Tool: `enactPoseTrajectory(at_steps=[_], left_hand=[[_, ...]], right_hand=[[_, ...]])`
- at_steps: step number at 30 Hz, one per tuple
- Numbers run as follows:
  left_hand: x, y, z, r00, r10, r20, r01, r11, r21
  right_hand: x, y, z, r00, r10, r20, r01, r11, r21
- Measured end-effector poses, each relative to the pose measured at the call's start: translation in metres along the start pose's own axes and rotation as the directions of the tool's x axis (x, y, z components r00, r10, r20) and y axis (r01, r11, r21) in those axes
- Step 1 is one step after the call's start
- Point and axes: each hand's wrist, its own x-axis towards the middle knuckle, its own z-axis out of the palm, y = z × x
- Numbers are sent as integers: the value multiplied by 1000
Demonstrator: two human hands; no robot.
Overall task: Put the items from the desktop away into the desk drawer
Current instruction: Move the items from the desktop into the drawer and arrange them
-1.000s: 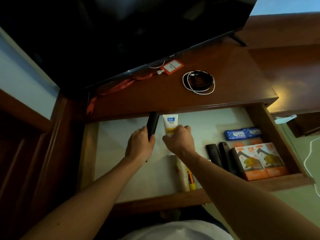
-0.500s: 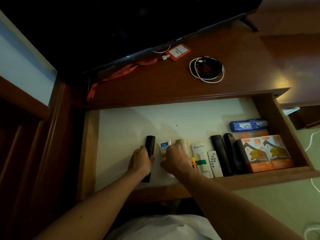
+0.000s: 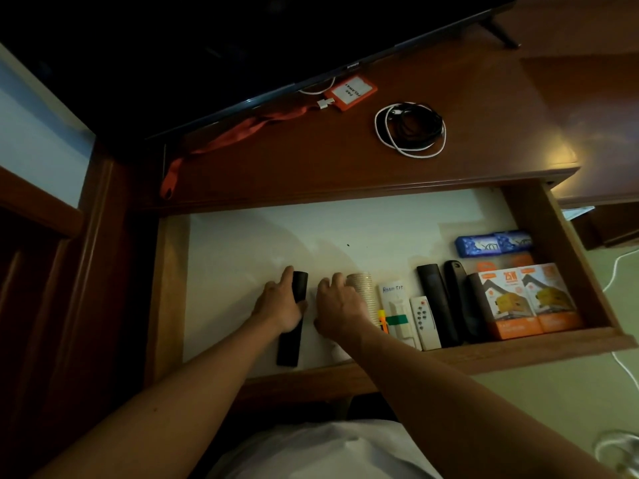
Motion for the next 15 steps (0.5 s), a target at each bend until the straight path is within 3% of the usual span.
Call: enactPoseTrajectory(at_steps=[4, 9, 15], left_hand=[[5, 3, 1, 999, 3, 45, -5, 999, 51], [10, -6, 8, 1000, -23, -15, 21, 993, -114], [8, -5, 15, 998, -35, -56, 25, 987, -158]], right_hand=[[3, 3, 0, 1000, -9, 10, 10, 999, -36], [3, 6, -8, 1000, -16, 24, 21, 981, -191], [0, 14, -10, 999, -48, 13, 50, 986, -162]])
